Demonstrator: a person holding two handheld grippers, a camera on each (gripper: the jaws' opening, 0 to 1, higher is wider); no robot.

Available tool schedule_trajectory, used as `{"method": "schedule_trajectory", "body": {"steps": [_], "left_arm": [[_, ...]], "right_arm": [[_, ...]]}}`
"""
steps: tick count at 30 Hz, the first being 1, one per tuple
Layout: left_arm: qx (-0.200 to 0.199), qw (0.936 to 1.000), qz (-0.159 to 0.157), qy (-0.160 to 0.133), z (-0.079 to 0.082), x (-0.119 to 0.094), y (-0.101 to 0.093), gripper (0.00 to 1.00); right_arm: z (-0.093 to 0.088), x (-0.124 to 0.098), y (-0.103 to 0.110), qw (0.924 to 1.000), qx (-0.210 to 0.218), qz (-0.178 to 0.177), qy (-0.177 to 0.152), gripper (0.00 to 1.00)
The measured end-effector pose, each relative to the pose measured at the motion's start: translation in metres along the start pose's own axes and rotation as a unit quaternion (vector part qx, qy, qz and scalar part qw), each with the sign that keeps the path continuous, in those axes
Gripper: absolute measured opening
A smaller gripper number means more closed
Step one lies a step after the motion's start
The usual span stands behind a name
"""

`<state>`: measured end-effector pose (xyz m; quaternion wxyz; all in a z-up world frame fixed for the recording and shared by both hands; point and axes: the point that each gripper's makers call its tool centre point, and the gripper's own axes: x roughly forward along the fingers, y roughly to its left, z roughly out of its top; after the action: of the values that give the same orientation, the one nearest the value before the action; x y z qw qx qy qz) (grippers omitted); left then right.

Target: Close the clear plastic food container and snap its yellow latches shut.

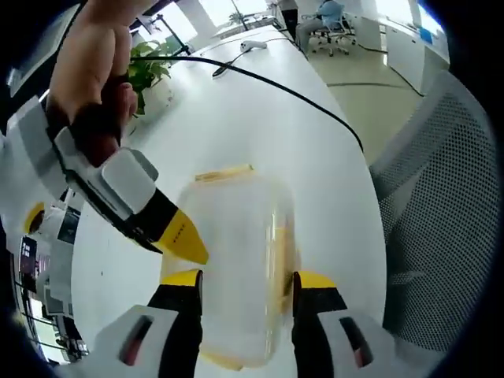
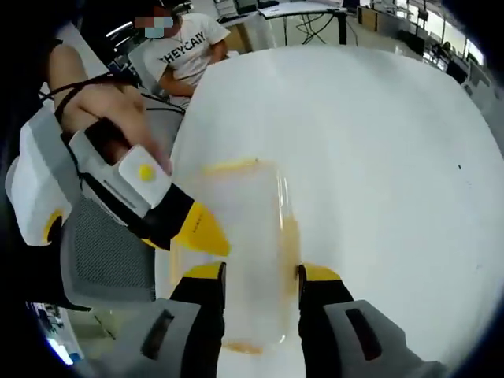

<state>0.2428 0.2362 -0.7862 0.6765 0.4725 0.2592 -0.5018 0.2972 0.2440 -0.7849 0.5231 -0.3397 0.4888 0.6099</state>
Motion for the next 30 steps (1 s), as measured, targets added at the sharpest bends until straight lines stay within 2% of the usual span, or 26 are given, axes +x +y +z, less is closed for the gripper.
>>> {"method": "schedule_trajectory", "body": {"steps": [4, 6, 8, 12, 13, 14, 15, 18, 24, 26, 27, 30], "left_arm": [[0.005, 0.9999, 0.012, 0.000, -0.002, 0.002, -0.001, 0.39], [-0.005, 0.9999, 0.013, -0.006, -0.002, 0.002, 0.000, 0.38], [-0.004, 0.9999, 0.009, -0.007, 0.000, 0.002, 0.001, 0.38], [-0.002, 0.9998, 0.012, 0.014, 0.000, 0.003, 0.001, 0.33], [0.030, 0.9994, 0.011, 0.011, 0.008, 0.012, -0.001, 0.33], [0.013, 0.9997, 0.017, 0.012, 0.011, 0.013, -0.004, 0.33], [0.008, 0.9997, 0.017, 0.017, 0.008, 0.008, 0.000, 0.33], [0.009, 0.9997, 0.015, 0.018, 0.000, -0.001, 0.004, 0.34], [0.009, 0.9992, 0.013, 0.035, 0.001, 0.002, 0.002, 0.35], [0.001, 0.9994, 0.007, 0.034, 0.001, 0.002, 0.003, 0.35], [-0.026, 0.9993, -0.004, 0.025, 0.003, 0.002, 0.002, 0.35], [-0.019, 0.9994, -0.009, 0.027, 0.003, 0.001, 0.004, 0.35]], "right_arm": [[0.003, 0.004, -0.001, 0.9994, -0.004, 0.013, 0.031, 0.32], [0.002, 0.004, -0.001, 0.9986, -0.004, 0.018, 0.049, 0.30], [0.009, 0.005, -0.003, 0.9985, 0.002, 0.014, 0.052, 0.28], [0.009, 0.004, -0.003, 0.9981, 0.005, 0.015, 0.059, 0.27], [0.009, 0.004, -0.002, 0.9979, 0.012, 0.013, 0.063, 0.27], [0.008, 0.004, 0.000, 0.9979, 0.009, 0.012, 0.063, 0.27], [0.008, 0.004, 0.001, 0.9978, 0.008, 0.011, 0.064, 0.28], [0.005, 0.004, 0.000, 0.9975, 0.007, 0.014, 0.069, 0.28], [0.002, 0.005, 0.001, 0.9981, 0.013, 0.021, 0.056, 0.30], [0.001, 0.004, 0.002, 0.9983, 0.013, 0.021, 0.052, 0.30], [0.000, 0.003, 0.003, 0.9985, 0.011, 0.023, 0.048, 0.30], [0.000, 0.003, 0.003, 0.9986, 0.009, 0.024, 0.046, 0.30]]}}
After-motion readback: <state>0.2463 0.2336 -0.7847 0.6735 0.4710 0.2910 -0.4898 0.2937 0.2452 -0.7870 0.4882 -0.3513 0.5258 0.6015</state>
